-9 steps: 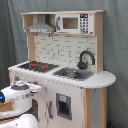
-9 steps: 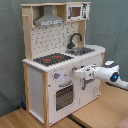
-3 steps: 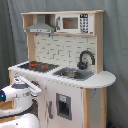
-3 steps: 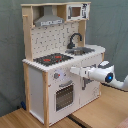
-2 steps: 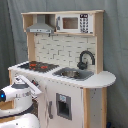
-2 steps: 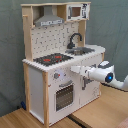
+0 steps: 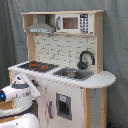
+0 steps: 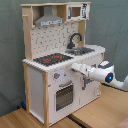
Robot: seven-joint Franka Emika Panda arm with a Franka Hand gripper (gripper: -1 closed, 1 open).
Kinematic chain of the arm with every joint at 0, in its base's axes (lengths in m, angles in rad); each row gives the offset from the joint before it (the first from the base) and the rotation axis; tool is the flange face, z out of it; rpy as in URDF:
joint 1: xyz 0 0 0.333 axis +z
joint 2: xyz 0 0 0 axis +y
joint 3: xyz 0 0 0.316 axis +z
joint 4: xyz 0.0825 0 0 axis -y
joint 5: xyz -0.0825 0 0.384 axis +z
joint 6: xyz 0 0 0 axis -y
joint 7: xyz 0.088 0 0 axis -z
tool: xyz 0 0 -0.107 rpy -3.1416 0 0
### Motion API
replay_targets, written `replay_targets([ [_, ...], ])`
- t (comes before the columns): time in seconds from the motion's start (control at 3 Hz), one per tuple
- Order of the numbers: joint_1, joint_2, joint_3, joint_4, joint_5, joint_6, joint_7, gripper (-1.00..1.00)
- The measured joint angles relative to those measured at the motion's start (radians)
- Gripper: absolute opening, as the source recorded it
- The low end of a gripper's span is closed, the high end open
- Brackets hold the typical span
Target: Play with the kitchen
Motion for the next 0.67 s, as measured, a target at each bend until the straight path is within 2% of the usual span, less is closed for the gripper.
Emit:
replay_targets([
  [0.67,0.002,0.0,0.0,-0.001,0.0,0.0,0.208,-1.0],
])
